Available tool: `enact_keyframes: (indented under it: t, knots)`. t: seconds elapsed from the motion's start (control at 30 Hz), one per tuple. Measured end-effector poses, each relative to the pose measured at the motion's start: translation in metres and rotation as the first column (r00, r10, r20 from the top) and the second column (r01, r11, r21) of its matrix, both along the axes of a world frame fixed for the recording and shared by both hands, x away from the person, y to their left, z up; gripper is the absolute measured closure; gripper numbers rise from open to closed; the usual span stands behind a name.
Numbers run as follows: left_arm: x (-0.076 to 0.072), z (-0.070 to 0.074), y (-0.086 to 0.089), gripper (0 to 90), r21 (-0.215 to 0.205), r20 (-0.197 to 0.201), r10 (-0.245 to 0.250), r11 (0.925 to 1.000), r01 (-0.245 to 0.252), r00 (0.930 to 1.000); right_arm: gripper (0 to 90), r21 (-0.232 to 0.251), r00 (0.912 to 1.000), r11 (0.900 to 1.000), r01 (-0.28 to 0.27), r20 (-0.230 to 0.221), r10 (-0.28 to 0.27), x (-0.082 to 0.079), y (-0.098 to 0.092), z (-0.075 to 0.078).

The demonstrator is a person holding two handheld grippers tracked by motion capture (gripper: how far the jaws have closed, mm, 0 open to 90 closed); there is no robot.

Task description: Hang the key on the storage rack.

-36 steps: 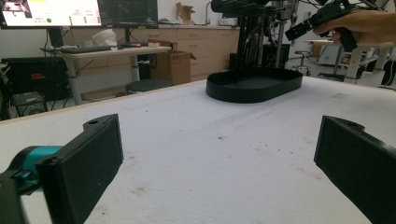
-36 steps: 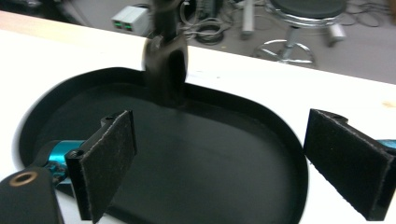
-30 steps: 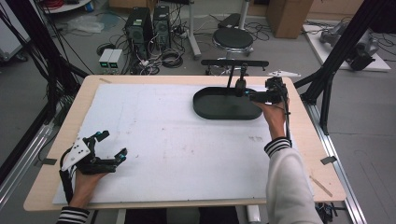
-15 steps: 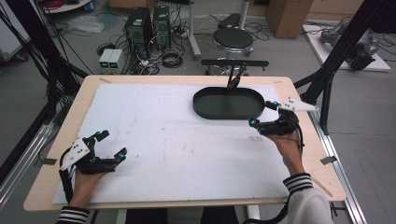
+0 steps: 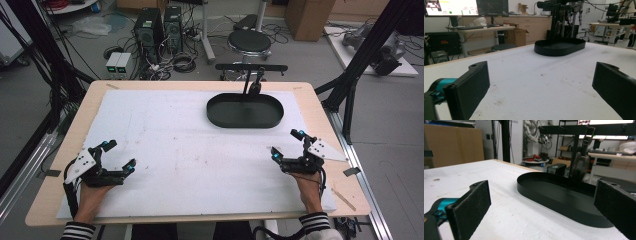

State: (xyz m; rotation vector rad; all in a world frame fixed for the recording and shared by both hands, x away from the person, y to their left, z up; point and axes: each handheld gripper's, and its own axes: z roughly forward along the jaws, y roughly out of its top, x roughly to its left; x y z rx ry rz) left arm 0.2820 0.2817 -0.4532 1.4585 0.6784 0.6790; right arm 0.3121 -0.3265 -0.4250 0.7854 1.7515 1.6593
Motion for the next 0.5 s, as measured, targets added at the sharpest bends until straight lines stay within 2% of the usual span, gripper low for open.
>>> enact_keyframes:
  t: [0.1,0.27,0.4,0.5]
  knots:
    - [0.0,0.0,0.0,1.7,0.001,0.002,0.002,1.0,-0.002,1.0,0.3,0.013,0.9999,1.0,-0.005,0.01,0.005,-0.003,-0.003,-0.01]
    - [0.0,0.0,-0.001,1.8,0.004,-0.001,0.006,1.0,-0.006,1.0,0.3,0.02,0.9999,1.0,-0.016,-0.007,0.016,-0.003,-0.003,-0.027]
    - [0.0,0.0,0.0,1.7,-0.004,-0.002,0.009,1.0,-0.009,1.0,0.3,0.032,0.9999,0.999,-0.008,-0.009,0.008,-0.004,-0.004,-0.028]
    - [-0.001,0.0,-0.001,1.7,-0.001,-0.001,0.01,0.9999,-0.01,0.9999,0.3,-0.002,0.9999,1.0,-0.011,0.001,0.011,-0.004,-0.001,-0.028]
